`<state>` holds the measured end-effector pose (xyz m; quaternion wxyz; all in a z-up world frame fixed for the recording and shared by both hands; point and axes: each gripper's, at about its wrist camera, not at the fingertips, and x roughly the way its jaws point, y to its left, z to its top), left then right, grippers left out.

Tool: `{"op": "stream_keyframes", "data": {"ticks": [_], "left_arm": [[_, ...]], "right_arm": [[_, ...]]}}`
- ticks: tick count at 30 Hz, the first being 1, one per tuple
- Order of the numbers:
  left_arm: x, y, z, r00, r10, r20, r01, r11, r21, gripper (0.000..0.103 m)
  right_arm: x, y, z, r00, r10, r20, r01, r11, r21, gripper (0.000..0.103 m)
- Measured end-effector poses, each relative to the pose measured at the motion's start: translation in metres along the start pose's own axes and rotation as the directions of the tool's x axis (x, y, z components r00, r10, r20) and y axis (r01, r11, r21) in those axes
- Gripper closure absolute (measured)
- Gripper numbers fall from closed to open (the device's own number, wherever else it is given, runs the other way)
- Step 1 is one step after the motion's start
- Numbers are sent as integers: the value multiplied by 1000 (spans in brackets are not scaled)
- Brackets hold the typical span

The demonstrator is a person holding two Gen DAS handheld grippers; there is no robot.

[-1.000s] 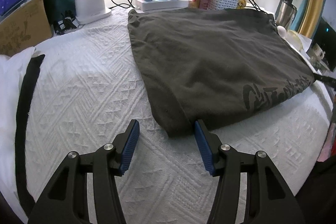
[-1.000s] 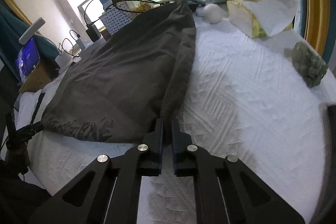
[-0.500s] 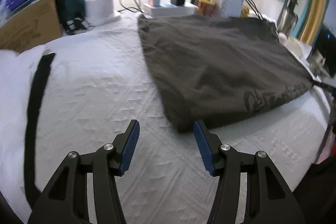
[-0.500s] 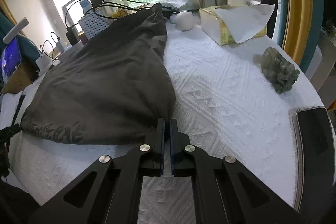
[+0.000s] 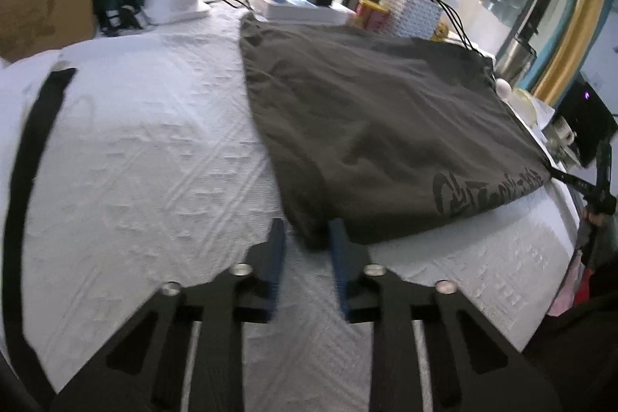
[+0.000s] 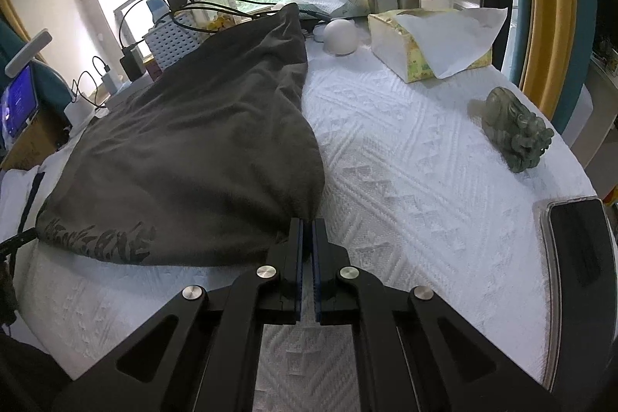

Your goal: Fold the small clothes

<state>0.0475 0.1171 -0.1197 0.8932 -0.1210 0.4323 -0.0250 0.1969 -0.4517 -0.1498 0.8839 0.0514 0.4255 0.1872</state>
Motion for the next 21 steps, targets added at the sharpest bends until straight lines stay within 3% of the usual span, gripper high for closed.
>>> {"op": "stream_keyframes", "data": {"ticks": [2,12,16,21], "left_arm": [[1,-1,1,1000,-12,1,12,1000,9,99],[-35,8,13,987,151,54,-156,983,101,102],[-19,14,6,992,129,-3,-128,989,80,101],[-24,27,5,996,87,13,-87,996,-10,101]], "right_arm": [[0,0,0,1000,1,0,-1,1000,1,100],[-11,5,8,998,-23,53,23,1000,-11,100],[-4,0,3,998,-66,19,66,998,-12,100],[-10,-19,-1,988,-151,10,150,988,43,100]]}}
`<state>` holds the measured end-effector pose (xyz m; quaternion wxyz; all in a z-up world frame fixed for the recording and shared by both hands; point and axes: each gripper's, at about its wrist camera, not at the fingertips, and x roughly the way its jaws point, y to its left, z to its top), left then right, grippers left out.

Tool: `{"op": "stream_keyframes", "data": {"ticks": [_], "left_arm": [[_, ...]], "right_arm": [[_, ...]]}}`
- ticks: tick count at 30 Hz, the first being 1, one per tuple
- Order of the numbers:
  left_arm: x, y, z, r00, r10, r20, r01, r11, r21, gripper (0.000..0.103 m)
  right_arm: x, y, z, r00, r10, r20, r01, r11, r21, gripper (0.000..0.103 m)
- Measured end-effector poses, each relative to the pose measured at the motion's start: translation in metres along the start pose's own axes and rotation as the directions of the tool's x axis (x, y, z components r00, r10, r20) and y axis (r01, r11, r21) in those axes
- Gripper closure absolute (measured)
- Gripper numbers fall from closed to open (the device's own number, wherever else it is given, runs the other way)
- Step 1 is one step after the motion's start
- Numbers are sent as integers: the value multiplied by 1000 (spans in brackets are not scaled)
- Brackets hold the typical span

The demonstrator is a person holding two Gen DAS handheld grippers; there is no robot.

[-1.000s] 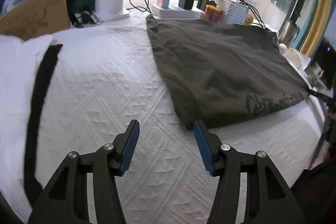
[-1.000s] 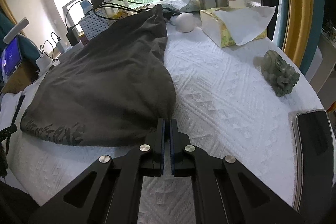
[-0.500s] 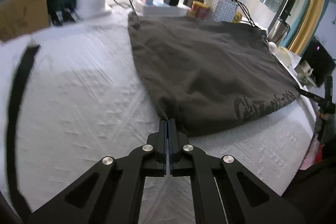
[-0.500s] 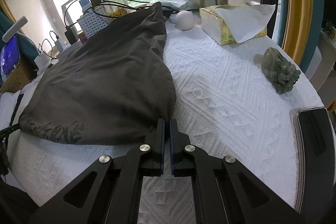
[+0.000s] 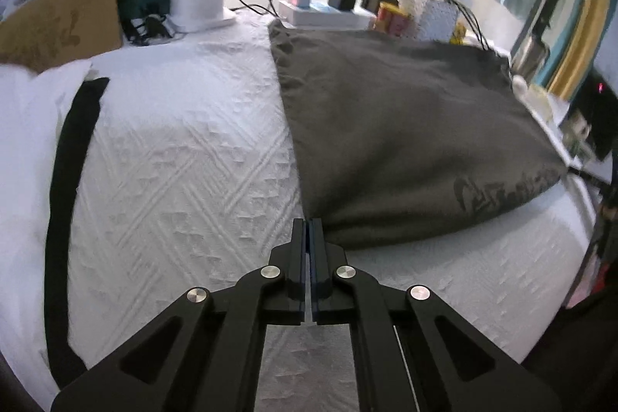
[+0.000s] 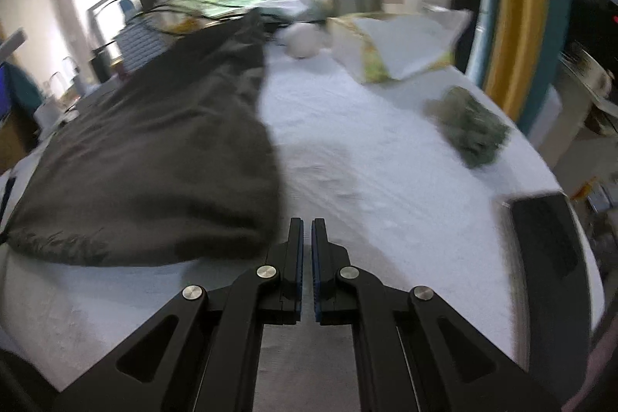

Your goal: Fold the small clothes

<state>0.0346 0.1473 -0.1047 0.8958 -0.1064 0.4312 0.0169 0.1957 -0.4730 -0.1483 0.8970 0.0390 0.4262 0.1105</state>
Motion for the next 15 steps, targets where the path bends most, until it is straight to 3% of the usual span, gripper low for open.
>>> {"op": "stream_keyframes", "data": {"ticks": [3,5,6,7,8,10,11,15], "left_arm": [[-6,11,3,999,7,38,-4,997,-79,96],[-10,15,3,997,-20,74,30,992,-126,77],[-8,15,4,997,-27,78,38,989,-141,56],[-5,13,4,997,-31,74,41,989,-141,49],[-2,10,5,997,-32,65,41,990,-136,49],[6,1,6,998,-42,39,46,993,-111,49],[10,-2,5,999,-38,25,40,994,-99,49],[21,-12,5,1000,-1,4,1,999,-53,48]], "right_arm": [[-8,-4,3,999,24,26,-25,1000,11,99],[-9,1,6,998,52,35,-52,999,-1,98],[-7,4,6,997,68,31,-68,998,-3,98],[-3,7,7,996,82,24,-82,997,-2,94],[0,11,7,996,92,17,-92,996,-2,89],[6,19,6,994,105,7,-105,994,-7,35],[8,23,6,994,113,1,-113,994,-10,28],[14,29,8,994,108,-18,-108,994,-6,28]]}}
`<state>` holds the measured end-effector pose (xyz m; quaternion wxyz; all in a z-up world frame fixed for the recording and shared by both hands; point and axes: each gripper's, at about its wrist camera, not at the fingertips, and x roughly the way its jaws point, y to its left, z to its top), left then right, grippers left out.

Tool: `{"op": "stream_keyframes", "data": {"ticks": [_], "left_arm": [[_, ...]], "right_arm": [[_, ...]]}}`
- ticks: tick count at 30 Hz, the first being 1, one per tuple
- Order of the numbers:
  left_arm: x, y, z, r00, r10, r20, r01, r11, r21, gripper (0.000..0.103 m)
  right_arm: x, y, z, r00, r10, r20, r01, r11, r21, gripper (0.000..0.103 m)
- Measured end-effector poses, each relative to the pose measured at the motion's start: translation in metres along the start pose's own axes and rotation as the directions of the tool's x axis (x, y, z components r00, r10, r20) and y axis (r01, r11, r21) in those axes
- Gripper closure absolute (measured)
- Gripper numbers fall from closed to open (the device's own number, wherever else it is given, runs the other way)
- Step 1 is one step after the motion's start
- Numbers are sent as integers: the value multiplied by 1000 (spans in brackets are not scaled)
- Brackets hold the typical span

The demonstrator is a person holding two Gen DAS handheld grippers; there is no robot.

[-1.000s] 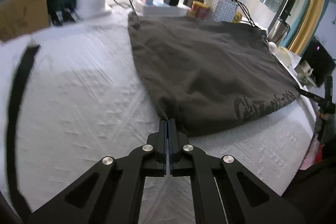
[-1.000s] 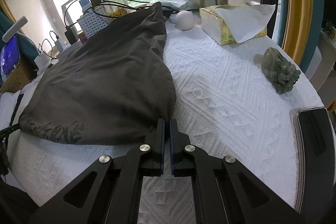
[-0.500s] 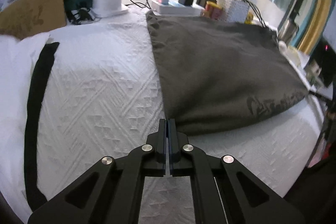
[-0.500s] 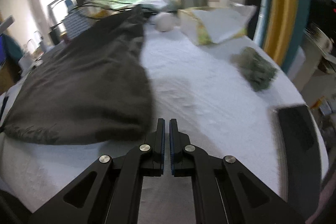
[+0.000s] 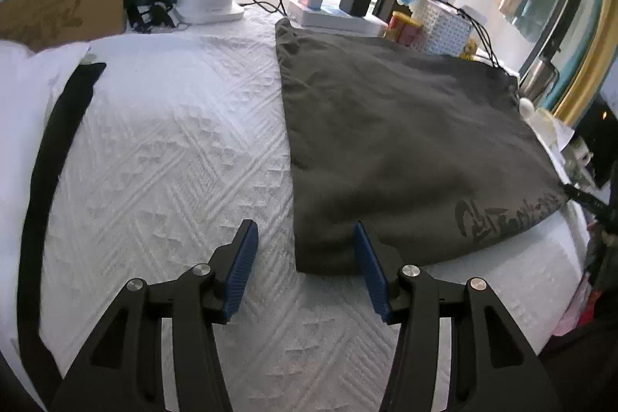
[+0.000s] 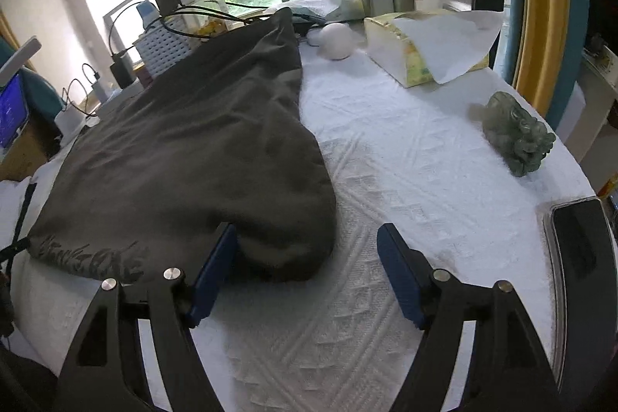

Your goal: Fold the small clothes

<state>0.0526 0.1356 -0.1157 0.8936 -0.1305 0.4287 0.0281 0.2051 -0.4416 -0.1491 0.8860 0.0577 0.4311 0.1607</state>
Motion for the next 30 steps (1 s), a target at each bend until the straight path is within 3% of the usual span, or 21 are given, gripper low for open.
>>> {"op": "stream_keyframes", "data": {"ticks": [5,8,10,12,13,14,15,30], "left_arm": [[4,-3,0,1000,7,15,-7,1000,19,47],[4,-8,-4,999,36,36,-38,998,41,47],[6,-15,-5,997,65,29,-67,995,80,47],[6,-19,-5,996,83,23,-86,989,121,53],[6,-21,-6,997,75,21,-77,988,137,76],[5,-22,-7,999,41,11,-42,988,146,89],[4,-22,-8,1000,9,-8,-8,991,137,94],[-33,-25,-28,1000,-9,10,7,988,153,96]], "right_arm": [[5,13,0,999,-29,-13,28,999,-46,29],[10,30,-1,998,-68,-13,65,989,-134,55],[10,38,-3,1000,-26,-15,23,990,-141,86],[9,44,-6,999,-42,-10,39,985,-168,89],[9,45,-6,999,-39,-14,36,984,-172,90],[9,45,-6,999,-35,-16,32,985,-168,91],[8,44,-7,999,-31,-19,27,986,-165,91],[-20,51,-27,999,-51,-3,50,978,-203,92]]}}
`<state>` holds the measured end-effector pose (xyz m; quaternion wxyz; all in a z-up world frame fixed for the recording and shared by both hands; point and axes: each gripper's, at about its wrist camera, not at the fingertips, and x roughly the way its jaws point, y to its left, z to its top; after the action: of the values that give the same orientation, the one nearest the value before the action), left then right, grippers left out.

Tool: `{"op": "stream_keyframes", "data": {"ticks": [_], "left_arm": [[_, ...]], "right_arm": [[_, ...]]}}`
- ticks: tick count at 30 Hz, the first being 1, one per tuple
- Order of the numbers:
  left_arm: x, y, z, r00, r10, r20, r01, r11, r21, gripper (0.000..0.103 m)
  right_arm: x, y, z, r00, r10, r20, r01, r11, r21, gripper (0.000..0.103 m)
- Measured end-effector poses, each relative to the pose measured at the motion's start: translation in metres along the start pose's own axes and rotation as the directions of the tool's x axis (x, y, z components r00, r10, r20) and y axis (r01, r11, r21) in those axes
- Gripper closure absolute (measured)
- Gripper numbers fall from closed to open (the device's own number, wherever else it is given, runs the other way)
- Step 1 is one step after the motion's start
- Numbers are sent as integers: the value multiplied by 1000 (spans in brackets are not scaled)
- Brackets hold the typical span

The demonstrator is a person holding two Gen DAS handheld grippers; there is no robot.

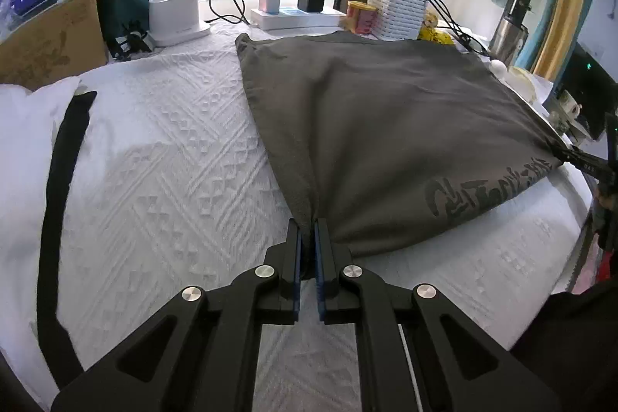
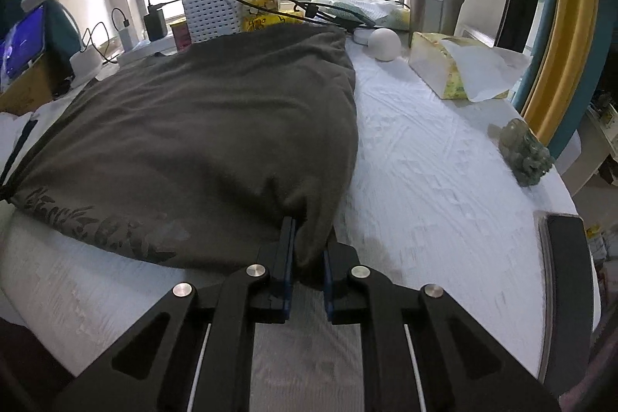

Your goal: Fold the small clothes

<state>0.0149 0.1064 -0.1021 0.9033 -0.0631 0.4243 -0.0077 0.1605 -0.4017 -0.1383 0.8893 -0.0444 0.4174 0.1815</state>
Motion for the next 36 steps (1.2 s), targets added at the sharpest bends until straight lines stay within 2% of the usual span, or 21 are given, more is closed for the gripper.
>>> {"op": "stream_keyframes", "data": {"ticks": [10,21,24,27,30,33,35,36], "left_arm": [[-12,-3,-24,999,-22,-25,23,1000,18,96],[-24,-13,-42,999,-5,-47,8,997,74,96],[-24,-11,-49,998,-6,-64,10,998,59,96],[-24,-6,-50,999,-10,-53,10,1000,-5,96],[-22,-10,-49,999,17,-48,-17,1000,-8,95],[-20,-18,-45,996,75,-51,-74,997,23,91],[-25,-21,-40,996,81,-30,-80,996,30,89],[-32,-21,-37,997,72,7,-73,997,21,79]], "right_arm": [[-18,4,-26,1000,-6,3,6,1000,6,92],[-33,3,-51,1000,-9,11,8,1000,16,92],[-34,2,-57,1000,7,10,-7,1000,26,92],[-34,2,-58,1000,11,9,-12,1000,28,91],[-32,1,-56,1000,22,3,-22,999,39,90],[-32,0,-55,1000,27,-11,-27,999,33,90],[-33,0,-52,1000,21,-19,-21,999,24,89],[-37,0,-52,1000,21,-12,-21,999,27,89]]}}
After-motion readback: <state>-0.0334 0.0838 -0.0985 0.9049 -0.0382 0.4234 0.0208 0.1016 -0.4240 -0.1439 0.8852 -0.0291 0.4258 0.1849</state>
